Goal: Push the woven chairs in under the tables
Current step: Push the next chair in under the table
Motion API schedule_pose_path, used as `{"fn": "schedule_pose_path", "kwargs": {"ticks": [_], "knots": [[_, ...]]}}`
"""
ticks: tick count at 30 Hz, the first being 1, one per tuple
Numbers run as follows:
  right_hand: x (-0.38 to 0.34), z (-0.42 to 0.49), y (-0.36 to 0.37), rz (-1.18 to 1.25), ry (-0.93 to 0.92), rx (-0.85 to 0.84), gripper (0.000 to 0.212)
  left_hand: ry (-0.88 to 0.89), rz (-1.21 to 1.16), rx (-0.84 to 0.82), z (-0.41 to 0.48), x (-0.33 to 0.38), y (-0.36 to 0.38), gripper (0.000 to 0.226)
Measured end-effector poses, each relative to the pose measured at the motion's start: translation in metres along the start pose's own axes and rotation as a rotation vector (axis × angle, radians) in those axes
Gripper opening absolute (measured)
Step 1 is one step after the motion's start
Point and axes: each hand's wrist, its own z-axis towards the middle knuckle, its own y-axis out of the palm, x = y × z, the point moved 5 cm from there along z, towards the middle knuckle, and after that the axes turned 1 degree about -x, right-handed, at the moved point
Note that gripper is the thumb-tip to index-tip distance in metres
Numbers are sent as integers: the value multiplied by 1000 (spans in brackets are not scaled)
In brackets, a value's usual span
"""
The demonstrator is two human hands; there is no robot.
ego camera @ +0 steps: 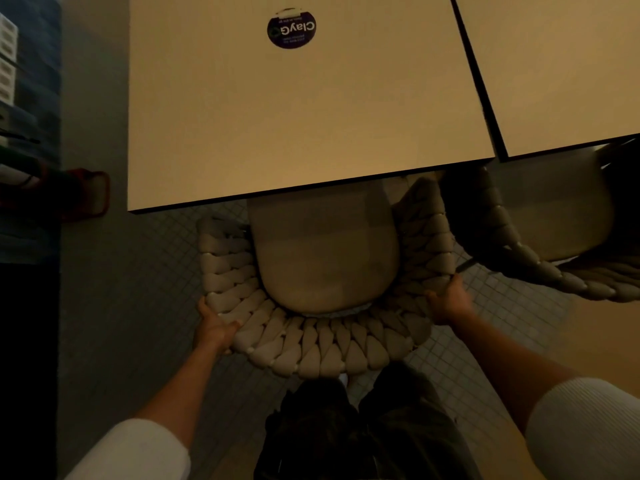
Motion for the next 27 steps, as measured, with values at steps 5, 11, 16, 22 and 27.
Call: {"fn": "schedule_pose_path", "kwargs": {"ticks": [5,11,16,22,27], "knots": [[4,-5,0,19,12,4,75,7,-46,-11,-15,11,0,94],[7,-2,-3,23,47,-33,79,86,44,69,-21,14,-2,106],[8,3,-5,-9,52,-22,76,34,41,15,-19,16,-1,104],[7,7,-11,4,67,-14,78,43,77,1,-32,30,-2,109],[8,11,-20,-6,42,-1,73,35,26,-48,-44,33,5,106]]}}
